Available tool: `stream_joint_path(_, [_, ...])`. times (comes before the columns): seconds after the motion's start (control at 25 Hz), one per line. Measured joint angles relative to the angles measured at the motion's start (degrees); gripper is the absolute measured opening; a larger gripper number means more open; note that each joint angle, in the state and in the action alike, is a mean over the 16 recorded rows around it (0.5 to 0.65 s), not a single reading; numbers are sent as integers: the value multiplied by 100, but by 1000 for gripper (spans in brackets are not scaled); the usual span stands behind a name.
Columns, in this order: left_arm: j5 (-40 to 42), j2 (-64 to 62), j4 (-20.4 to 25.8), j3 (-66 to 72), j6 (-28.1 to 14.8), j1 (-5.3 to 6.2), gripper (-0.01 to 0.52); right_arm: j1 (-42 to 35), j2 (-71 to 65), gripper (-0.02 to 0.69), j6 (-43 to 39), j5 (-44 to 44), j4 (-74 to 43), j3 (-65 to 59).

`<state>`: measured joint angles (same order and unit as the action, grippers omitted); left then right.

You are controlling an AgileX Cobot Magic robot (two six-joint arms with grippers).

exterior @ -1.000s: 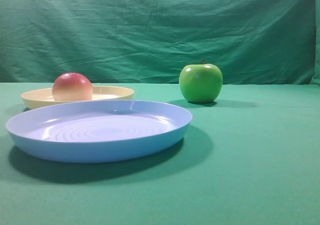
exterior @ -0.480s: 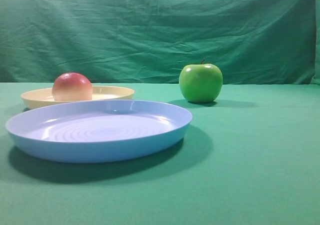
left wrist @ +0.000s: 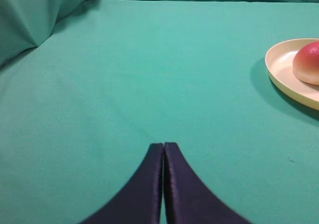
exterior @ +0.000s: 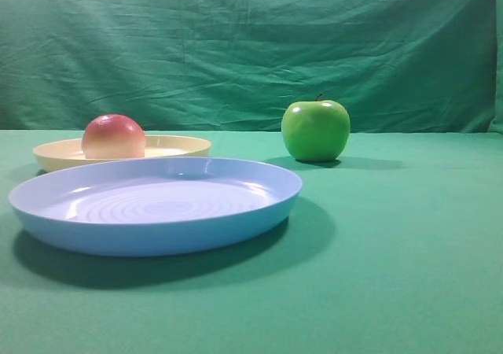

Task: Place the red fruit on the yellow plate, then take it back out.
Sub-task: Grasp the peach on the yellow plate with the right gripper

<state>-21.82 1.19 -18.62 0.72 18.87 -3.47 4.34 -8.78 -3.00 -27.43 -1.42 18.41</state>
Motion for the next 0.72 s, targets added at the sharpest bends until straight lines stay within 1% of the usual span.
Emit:
stream_joint_path(0.4, [0, 0, 0, 0, 4, 0, 0, -240, 861, 0, -3, 921, 176, -1549])
stream_joint_path(0.72, [0, 0, 0, 0, 9, 0, 0, -244, 943, 0, -8, 929, 297, -1972])
